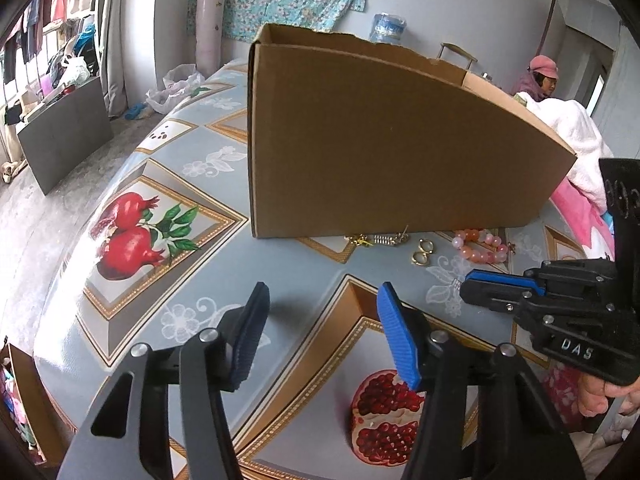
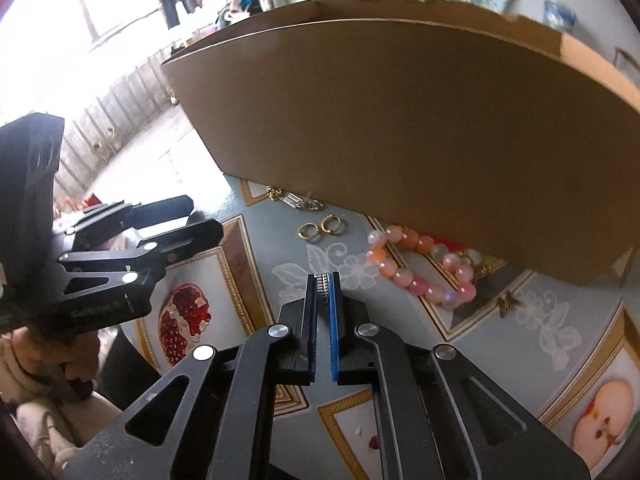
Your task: Organize jewelry
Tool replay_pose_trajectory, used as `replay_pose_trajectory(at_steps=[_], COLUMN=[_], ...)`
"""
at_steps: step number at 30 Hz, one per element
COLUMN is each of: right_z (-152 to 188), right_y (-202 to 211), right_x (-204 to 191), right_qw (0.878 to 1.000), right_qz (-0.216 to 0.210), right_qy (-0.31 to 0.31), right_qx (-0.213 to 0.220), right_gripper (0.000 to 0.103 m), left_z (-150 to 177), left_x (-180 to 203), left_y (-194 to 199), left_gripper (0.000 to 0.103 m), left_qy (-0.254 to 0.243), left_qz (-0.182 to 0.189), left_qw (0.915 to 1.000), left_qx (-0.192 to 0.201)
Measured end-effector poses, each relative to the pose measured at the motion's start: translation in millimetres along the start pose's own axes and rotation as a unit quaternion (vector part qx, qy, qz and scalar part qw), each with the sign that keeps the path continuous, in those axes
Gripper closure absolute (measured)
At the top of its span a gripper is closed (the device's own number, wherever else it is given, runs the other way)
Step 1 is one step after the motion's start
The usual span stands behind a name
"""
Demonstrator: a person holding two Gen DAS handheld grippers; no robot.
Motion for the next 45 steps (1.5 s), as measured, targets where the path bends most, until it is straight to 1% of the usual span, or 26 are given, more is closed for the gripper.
replay_pose_trajectory(at_steps=[3,7,8,10,11,12,14,16,17,20,22,24,26,28,35,40,44,45], right_z=[3,11,13,15,16,16,18,17,17,3,-13,-26,-40,-47,-55,-64,-58,-54], right_y=[4,12,13,15,19,21,26,33,37,52,62,71,77,73,71,72,74,75], right_x=[7,10,11,12,15,18,23,32,34,45,57,69,81,84,91,97,98,96], right_qw=[1.0,1.0,1.0,0.999,0.999,0.999,0.998,0.996,0.996,0.993,0.99,0.986,0.982,0.979,0.976,0.975,0.976,0.977], right_qz=[-0.007,-0.002,-0.001,-0.002,-0.004,-0.009,-0.017,-0.025,-0.026,-0.031,-0.037,-0.043,-0.043,-0.048,-0.037,-0.042,-0.051,-0.053], right_qy=[-0.022,-0.028,-0.029,-0.035,-0.041,-0.052,-0.067,-0.083,-0.087,-0.104,-0.121,-0.139,-0.157,-0.17,-0.181,-0.184,-0.182,-0.178], right_qx=[-0.004,-0.002,-0.001,0.002,0.003,0.003,0.005,0.011,0.015,0.041,0.065,0.084,0.1,0.101,0.114,0.12,0.113,0.108], right_gripper=[0.101,0.102,0.102,0.102,0.102,0.1,0.098,0.093,0.088,0.087,0.086,0.082,0.082,0.08,0.08,0.078,0.077,0.073], left_z=[-9,-41,-48,-62,-65,-67,-70,-73,-74,-76,-74,-76,-74,-74,-72,-70,-62,-58], left_x=[3,17,21,28,28,30,30,29,27,24,21,21,21,22,20,10,10,10], left_y=[7,19,19,13,12,9,4,3,2,2,3,2,2,0,-3,-6,-1,1], left_gripper=[0.051,0.051,0.051,0.051,0.051,0.051,0.051,0.051,0.051,0.051,0.051,0.051,0.051,0.051,0.051,0.051,0.051,0.051], left_qy=[-0.01,-0.044,-0.054,-0.07,-0.072,-0.074,-0.068,-0.06,-0.058,-0.049,-0.046,-0.045,-0.043,-0.042,-0.045,-0.03,-0.034,-0.036], left_qz=[0.013,0.04,0.045,0.054,0.051,0.06,0.067,0.074,0.076,0.087,0.091,0.092,0.095,0.097,0.089,0.079,0.072,0.074], left_qw=[0.9997,0.9963,0.9953,0.9936,0.9936,0.993,0.9933,0.9935,0.9935,0.9932,0.9931,0.993,0.9929,0.993,0.9936,0.9954,0.9961,0.996], left_qx=[0.018,0.062,0.067,0.07,0.071,0.07,0.066,0.063,0.062,0.06,0.059,0.058,0.056,0.052,0.051,0.044,0.037,0.033])
Point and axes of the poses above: each gripper's, at about its wrist camera, not at the fingertips, and y roughly against the way its jaws point, x to its right, z to its underside, the point moved 8 cm from there along -y, roughly the way its jaws point, and after that the axes turned 13 degrees about -y, right-handed, at the moved point
